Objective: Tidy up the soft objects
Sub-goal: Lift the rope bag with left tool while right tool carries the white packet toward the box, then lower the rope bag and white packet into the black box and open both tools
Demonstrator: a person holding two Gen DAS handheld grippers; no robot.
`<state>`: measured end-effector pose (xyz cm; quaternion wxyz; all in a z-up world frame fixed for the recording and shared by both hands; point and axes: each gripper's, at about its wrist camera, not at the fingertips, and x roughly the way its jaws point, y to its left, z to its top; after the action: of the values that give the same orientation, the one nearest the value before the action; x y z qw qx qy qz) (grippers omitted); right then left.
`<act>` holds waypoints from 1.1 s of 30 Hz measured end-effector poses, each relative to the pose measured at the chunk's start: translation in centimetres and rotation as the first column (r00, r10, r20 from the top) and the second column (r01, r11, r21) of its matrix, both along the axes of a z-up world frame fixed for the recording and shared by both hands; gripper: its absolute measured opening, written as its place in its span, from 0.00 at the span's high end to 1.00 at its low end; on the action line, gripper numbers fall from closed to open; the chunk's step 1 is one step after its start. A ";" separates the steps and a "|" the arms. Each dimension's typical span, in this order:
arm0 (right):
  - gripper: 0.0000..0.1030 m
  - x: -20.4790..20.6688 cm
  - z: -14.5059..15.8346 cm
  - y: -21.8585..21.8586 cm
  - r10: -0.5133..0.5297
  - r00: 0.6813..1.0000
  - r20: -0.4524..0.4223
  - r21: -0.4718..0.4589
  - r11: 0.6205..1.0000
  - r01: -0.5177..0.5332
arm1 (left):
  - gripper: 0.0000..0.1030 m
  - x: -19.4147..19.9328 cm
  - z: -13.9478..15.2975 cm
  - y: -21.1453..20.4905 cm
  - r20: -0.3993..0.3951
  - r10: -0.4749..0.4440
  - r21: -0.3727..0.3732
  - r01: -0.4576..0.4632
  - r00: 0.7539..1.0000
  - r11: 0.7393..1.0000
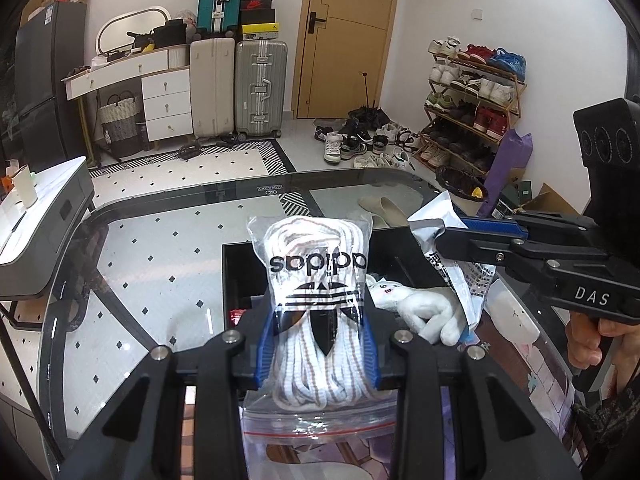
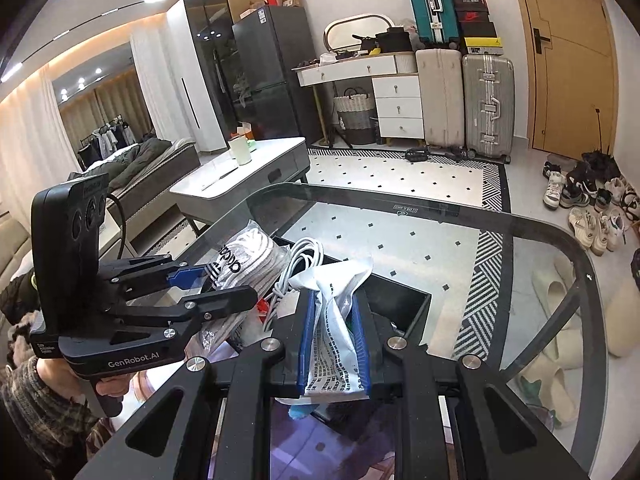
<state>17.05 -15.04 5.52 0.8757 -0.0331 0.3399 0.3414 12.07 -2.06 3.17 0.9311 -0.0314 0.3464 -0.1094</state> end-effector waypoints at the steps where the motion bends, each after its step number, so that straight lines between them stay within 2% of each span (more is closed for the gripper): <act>1: 0.82 0.1 0.1 0.4 0.005 1.000 0.005 -0.011 1.000 -0.005 | 0.67 0.1 0.0 -0.1 -0.004 -0.001 0.003 0.001 1.000 1.000; 7: 0.82 1.1 -0.2 2.3 0.035 0.999 0.005 -0.058 0.998 -0.035 | 0.67 0.8 0.1 0.1 -0.014 0.005 0.007 -0.005 1.000 1.000; 13: 0.82 2.5 -1.4 2.3 0.036 0.999 -0.022 -0.062 0.997 -0.038 | 0.67 2.3 0.5 0.0 -0.019 0.003 0.011 -0.003 1.000 1.000; 22: 0.82 4.4 -2.6 2.4 0.026 0.997 -0.069 -0.076 0.997 -0.032 | 0.67 4.3 -0.6 -1.1 -0.089 -0.025 0.030 0.028 0.996 0.999; 33: 0.79 4.7 -4.1 2.8 0.041 0.994 -0.099 -0.112 0.992 -0.052 | 0.67 4.4 -1.0 -1.4 -0.131 -0.038 0.040 0.043 0.991 0.998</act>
<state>21.78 -12.28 1.43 0.8468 -0.0743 0.3999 0.3429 16.47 -3.48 2.19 0.9046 -0.0115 0.4092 -0.1185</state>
